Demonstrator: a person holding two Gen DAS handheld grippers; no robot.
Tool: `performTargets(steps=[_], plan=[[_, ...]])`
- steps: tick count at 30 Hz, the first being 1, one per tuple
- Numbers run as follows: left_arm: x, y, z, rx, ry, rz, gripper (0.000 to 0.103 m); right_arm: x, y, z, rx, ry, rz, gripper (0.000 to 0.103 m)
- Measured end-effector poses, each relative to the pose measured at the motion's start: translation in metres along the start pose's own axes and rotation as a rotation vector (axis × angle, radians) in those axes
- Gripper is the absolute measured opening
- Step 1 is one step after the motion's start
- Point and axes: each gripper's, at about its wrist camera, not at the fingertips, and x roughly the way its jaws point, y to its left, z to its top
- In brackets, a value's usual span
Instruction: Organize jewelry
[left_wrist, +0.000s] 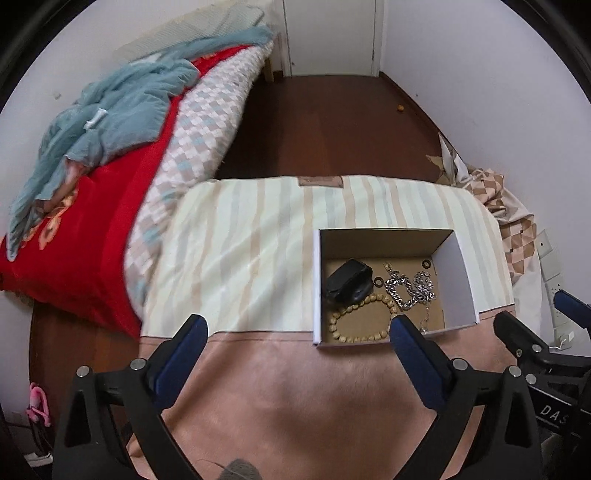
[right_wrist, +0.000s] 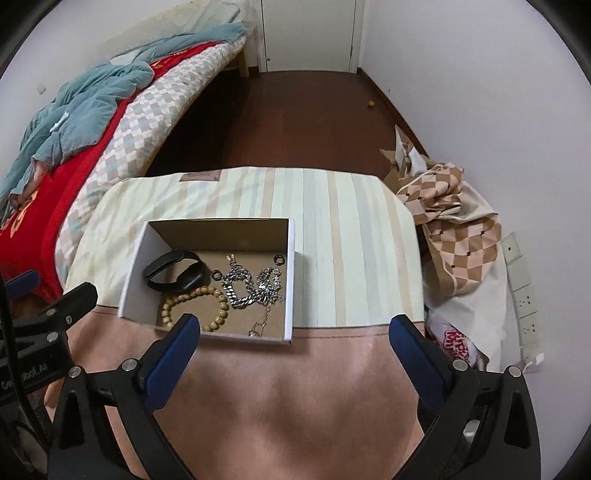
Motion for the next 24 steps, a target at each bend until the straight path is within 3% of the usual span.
performTargets(steps=[17,24], plan=[[-0.157,0.025,-0.044,-0.076,-0.203,-0.027,0.101,-0.191,0.007,-0.046,0.003,-0.253,-0.022,0.103],[-0.203,0.03,-0.058,-0.076,-0.25,-0.04,0.101,-0.244,0.006,-0.059,-0.001,-0.32,-0.017,0.103]])
